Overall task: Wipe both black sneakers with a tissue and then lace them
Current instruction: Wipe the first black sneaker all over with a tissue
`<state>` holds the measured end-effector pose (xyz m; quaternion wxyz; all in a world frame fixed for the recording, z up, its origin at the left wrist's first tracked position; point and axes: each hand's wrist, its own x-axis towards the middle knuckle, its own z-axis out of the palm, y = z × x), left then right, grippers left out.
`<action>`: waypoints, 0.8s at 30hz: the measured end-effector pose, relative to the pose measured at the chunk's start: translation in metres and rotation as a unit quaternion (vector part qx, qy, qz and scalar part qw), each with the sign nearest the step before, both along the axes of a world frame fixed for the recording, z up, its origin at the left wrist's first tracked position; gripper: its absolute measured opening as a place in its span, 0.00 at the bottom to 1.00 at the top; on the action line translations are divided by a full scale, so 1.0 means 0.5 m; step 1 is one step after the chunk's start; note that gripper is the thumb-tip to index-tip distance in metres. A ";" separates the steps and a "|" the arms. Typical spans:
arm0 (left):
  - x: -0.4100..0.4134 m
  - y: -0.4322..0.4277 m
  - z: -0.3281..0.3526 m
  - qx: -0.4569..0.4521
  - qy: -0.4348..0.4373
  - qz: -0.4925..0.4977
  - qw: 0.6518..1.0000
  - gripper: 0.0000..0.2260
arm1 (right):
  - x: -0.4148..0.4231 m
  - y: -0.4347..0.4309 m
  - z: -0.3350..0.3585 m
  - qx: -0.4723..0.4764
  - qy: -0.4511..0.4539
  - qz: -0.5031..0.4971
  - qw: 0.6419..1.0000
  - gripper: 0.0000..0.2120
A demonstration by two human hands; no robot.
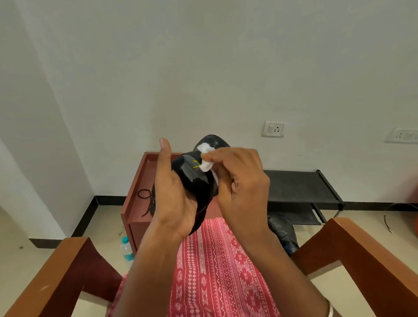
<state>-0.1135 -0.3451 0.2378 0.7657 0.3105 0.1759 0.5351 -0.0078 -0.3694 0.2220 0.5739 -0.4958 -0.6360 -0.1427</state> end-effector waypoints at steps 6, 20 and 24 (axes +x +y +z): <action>-0.008 0.004 0.002 -0.012 0.000 0.032 0.999 0.32 | -0.012 -0.006 -0.030 0.007 -0.040 -0.011 0.999 0.10; 0.006 0.007 -0.016 -0.002 0.000 0.038 0.999 0.22 | -0.054 0.005 -0.008 0.007 -0.041 -0.066 0.997 0.14; 0.003 0.004 -0.011 -0.010 0.019 0.035 0.999 0.23 | -0.036 0.003 -0.028 0.046 -0.032 -0.065 0.996 0.20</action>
